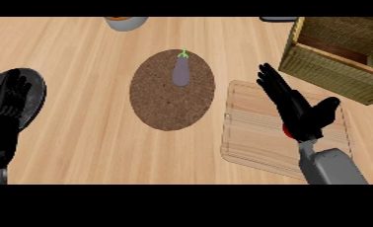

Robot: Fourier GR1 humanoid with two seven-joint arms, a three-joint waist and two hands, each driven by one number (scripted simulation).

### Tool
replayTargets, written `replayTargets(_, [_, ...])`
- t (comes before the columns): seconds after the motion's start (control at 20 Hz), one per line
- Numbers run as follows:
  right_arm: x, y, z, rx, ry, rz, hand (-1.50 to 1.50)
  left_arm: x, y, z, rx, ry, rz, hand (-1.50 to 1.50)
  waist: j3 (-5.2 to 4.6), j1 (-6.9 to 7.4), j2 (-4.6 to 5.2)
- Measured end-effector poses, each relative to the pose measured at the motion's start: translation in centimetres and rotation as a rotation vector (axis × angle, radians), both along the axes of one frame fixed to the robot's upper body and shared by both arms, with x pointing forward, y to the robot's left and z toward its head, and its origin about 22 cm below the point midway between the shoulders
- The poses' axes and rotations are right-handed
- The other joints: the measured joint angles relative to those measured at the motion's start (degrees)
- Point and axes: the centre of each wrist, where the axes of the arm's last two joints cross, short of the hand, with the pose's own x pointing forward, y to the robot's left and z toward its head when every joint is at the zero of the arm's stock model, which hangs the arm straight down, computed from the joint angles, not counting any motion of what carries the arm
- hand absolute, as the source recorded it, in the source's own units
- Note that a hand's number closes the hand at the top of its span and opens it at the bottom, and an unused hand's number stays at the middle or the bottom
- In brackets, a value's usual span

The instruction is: Pick the can from the cutting board and place it in the basket

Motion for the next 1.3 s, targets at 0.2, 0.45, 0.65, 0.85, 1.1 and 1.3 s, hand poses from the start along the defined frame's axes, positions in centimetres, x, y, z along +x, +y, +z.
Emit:
replayTargets(0.2, [-0.3, -2.9, 2.2, -0.035, -0.066, -0.072, 1.5, 0.3, -1.7, -0.1, -0.049, -0.011, -0.017, 0.0, -1.72, -1.34, -0.15])
replayTargets(0.45, [-1.5, -3.9, 5.5, -0.184, -0.246, -0.038, -1.5, 0.8, -6.1, -1.2, -0.195, -0.002, -0.082, 0.0, -2.5, -2.41, -0.35])
replayTargets(0.65, [-3.6, 0.2, 4.6, -0.301, -0.264, -0.1, -1.5, 0.8, -8.6, -1.9, -0.245, 0.007, -0.115, 0.0, -2.73, -1.74, -0.27])
replayTargets(0.85, [-4.0, 1.0, 4.9, -0.449, -0.238, -0.292, -1.5, 0.8, -9.6, -1.8, -0.263, 0.013, -0.127, 0.0, -2.95, -1.63, -0.35])
replayTargets(1.1, [-3.3, -2.6, 6.9, -0.756, -0.154, -0.493, -1.5, 0.7, -9.3, -2.1, -0.26, 0.017, -0.114, 0.0, -3.34, -2.44, -0.63])
replayTargets(1.3, [-3.1, -4.1, 10.1, -0.999, -0.021, -0.517, -1.5, 0.6, -9.6, -2.2, -0.262, 0.023, -0.118, 0.0, -3.49, -2.19, -0.72])
